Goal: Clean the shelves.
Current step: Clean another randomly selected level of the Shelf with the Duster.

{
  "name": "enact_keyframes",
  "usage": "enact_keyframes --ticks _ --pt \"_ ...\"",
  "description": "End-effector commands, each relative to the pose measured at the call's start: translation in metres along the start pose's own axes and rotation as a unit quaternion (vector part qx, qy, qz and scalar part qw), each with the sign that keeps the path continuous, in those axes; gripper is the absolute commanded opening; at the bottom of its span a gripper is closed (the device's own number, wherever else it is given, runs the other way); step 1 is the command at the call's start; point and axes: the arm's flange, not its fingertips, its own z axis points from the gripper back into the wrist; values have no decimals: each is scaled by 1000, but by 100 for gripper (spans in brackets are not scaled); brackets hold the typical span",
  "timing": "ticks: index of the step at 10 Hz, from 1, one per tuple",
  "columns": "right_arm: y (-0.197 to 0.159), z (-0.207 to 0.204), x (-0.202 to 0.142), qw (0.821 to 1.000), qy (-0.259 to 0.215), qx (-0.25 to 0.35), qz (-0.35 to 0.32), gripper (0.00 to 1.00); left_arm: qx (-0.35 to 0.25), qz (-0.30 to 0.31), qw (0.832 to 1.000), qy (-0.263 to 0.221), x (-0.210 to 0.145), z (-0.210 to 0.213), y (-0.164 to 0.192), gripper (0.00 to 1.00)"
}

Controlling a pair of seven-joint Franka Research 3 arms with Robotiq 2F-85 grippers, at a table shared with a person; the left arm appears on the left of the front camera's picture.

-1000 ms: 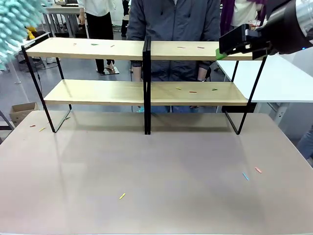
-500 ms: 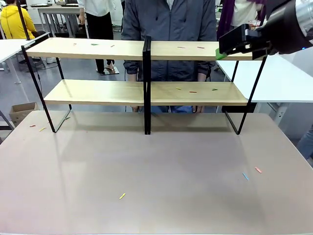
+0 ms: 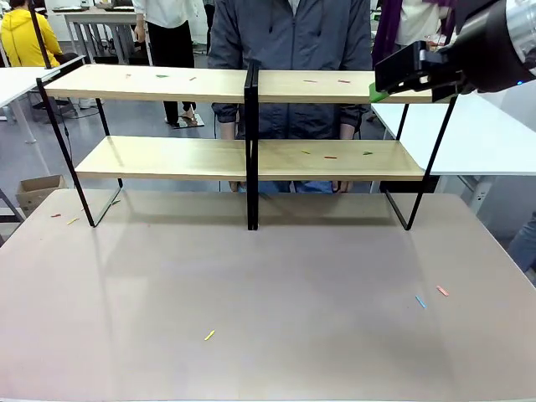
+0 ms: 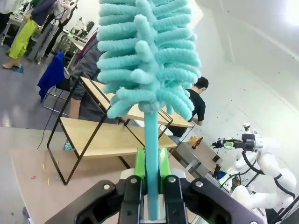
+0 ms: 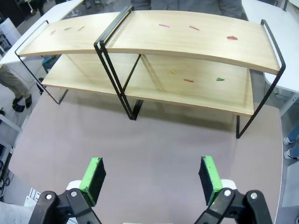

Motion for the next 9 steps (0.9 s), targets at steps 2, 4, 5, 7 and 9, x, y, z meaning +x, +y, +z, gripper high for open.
enact_keyframes --ticks 2,4,5,7,9 --pt "0 -1 0 1000 -1 1 -1 100 -5 -7 1000 -1 -3 0 -4 13" --pt "0 -1 0 1000 -1 1 -1 100 -5 -7 1000 -1 -3 0 -4 13" --pt "0 -1 0 1000 -1 1 -1 100 -5 -7 1000 -1 -3 0 -4 13" --pt "0 -1 0 1000 -1 1 -1 100 -28 -16 997 69 -11 -22 -21 13" --pt "0 -1 0 1000 -1 1 -1 100 -20 -47 975 217 -45 -78 -56 13"
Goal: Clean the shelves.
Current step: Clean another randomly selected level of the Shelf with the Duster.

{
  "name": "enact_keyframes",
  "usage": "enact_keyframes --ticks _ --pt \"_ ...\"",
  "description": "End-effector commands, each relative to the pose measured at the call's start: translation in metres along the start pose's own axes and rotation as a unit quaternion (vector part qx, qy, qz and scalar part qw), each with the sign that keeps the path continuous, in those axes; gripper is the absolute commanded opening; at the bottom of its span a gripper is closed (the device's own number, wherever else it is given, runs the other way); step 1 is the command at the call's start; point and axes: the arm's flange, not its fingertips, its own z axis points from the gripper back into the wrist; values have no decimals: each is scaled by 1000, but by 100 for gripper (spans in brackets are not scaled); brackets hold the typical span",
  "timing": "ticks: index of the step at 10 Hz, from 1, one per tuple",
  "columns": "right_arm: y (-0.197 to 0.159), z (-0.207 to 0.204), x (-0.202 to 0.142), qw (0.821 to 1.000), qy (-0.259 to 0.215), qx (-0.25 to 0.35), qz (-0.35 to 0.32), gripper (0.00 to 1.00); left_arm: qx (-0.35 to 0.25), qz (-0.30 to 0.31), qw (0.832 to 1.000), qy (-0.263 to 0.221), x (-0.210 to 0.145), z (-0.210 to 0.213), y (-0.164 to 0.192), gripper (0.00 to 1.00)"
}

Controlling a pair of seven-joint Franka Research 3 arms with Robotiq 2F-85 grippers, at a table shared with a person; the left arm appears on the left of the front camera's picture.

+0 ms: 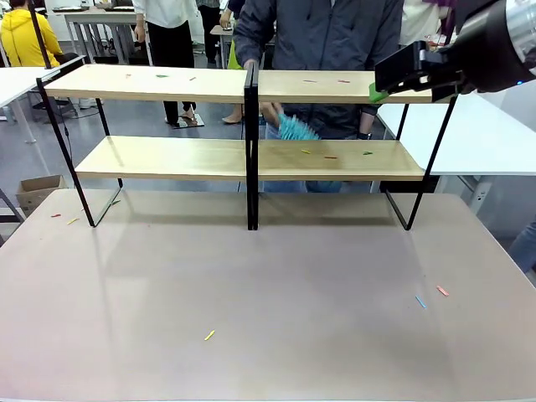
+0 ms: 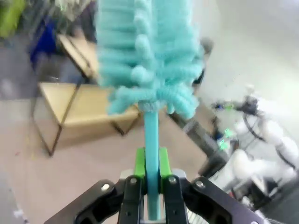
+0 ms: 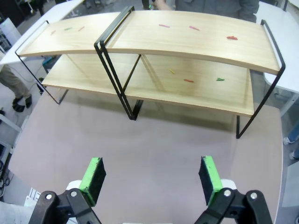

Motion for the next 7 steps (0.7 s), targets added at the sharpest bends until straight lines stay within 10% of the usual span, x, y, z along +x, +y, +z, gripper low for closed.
enact_keyframes --ticks 1,2,4,7 --pt "-1 -1 0 1000 0 1 -1 100 6 -74 985 156 -26 -62 -48 13" --pt "-1 -1 0 1000 0 1 -1 100 70 -65 987 126 -22 -75 -62 13" --pt "-1 -1 0 1000 0 1 -1 100 7 -20 996 85 -10 -33 -21 13" --pt "-1 -1 0 1000 0 1 -1 100 128 -36 968 211 -10 -86 -81 13"
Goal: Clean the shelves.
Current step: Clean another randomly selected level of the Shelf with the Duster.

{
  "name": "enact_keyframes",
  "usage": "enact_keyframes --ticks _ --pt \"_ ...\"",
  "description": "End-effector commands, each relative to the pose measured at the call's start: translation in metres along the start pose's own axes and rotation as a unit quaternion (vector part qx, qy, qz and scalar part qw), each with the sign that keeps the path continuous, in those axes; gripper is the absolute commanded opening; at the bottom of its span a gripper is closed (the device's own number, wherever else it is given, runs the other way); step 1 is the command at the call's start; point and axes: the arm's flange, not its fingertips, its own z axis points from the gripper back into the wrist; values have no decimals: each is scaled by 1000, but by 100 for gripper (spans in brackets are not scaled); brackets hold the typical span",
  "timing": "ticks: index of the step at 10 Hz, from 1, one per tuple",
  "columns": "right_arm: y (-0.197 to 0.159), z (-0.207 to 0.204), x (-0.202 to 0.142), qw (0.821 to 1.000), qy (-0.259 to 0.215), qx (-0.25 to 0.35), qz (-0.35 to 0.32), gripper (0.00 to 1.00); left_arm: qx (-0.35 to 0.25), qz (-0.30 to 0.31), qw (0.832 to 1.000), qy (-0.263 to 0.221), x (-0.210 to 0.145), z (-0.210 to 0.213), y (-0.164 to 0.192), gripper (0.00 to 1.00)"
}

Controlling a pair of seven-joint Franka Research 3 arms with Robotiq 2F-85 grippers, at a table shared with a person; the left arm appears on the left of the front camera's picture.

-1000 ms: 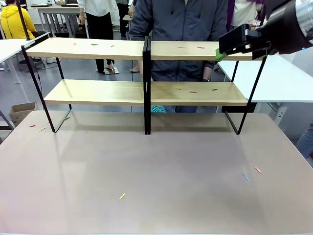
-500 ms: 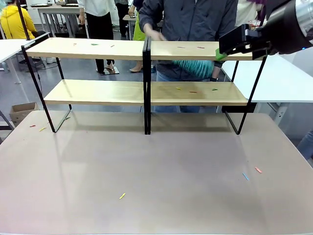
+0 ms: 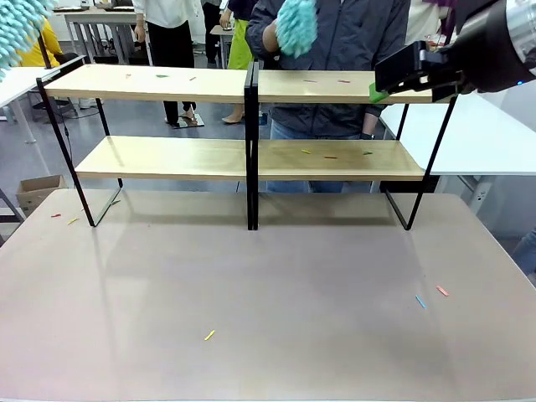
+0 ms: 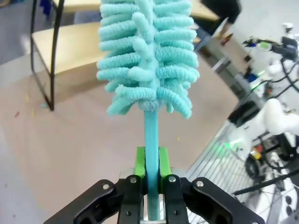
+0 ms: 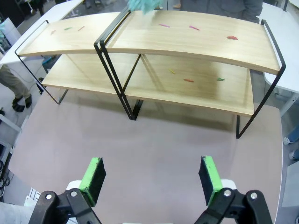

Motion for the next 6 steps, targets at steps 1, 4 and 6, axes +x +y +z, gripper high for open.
enact_keyframes --ticks 1,4,6 --pt "-1 -1 0 1000 0 1 -1 100 53 31 993 103 47 -18 -65 13" --pt "-1 -1 0 1000 0 1 -1 100 144 69 978 132 134 -38 -96 13" --pt "-1 -1 0 1000 0 1 -1 100 129 39 984 120 112 -40 -117 13"
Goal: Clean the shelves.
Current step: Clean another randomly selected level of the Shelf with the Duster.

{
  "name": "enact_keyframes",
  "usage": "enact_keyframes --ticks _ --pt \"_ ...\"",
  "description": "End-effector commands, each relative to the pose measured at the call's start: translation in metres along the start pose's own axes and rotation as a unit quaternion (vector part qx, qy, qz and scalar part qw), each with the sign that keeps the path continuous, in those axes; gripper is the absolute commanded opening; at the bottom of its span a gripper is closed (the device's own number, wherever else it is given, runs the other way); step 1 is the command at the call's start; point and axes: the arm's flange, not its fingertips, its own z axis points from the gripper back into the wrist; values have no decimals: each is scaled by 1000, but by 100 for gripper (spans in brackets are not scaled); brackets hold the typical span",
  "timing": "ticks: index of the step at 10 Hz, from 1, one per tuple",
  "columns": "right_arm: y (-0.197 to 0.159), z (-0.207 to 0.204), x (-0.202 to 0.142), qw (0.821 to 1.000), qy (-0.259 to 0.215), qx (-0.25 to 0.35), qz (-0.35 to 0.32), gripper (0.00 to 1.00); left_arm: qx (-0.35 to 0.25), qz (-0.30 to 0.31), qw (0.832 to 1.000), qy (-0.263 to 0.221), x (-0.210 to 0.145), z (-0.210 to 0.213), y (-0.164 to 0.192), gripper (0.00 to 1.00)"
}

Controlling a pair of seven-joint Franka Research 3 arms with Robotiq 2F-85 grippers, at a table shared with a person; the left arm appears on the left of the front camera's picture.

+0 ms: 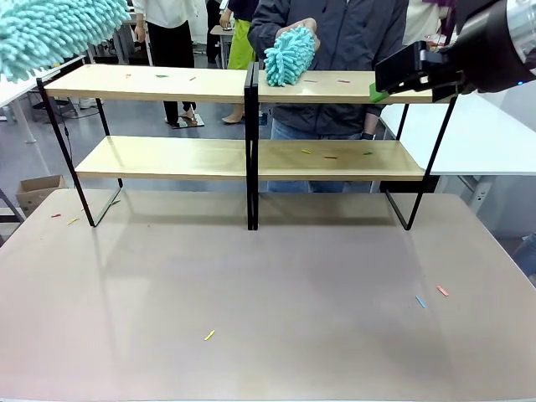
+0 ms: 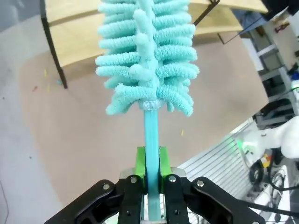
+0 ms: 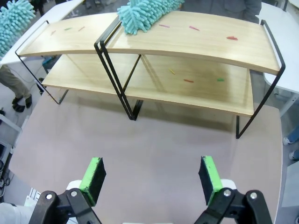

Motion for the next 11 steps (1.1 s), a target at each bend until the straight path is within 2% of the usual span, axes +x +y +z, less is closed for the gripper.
enact_keyframes --ticks 1,2,3,5,6,8,9,11 --pt "-1 0 0 1000 -1 1 -1 100 -4 -22 1000 -16 -34 6 4 13" --pt "-1 0 0 1000 -1 1 -1 100 0 0 1000 0 0 0 0 13" --pt "-1 0 0 1000 -1 1 -1 100 15 30 999 -5 -12 -2 2 13" --pt "-1 0 0 1000 -1 1 -1 100 26 39 999 18 1 -7 -31 13" --pt "-1 0 0 1000 -1 1 -1 100 34 30 998 42 12 -23 -53 13" --pt "-1 0 0 1000 -1 1 -1 100 37 10 996 80 21 -48 -75 13" --pt "-1 0 0 1000 -1 1 -1 100 35 31 995 83 30 -56 -89 13" --pt "-1 0 0 1000 -1 1 -1 100 49 55 996 57 55 -69 -130 13"
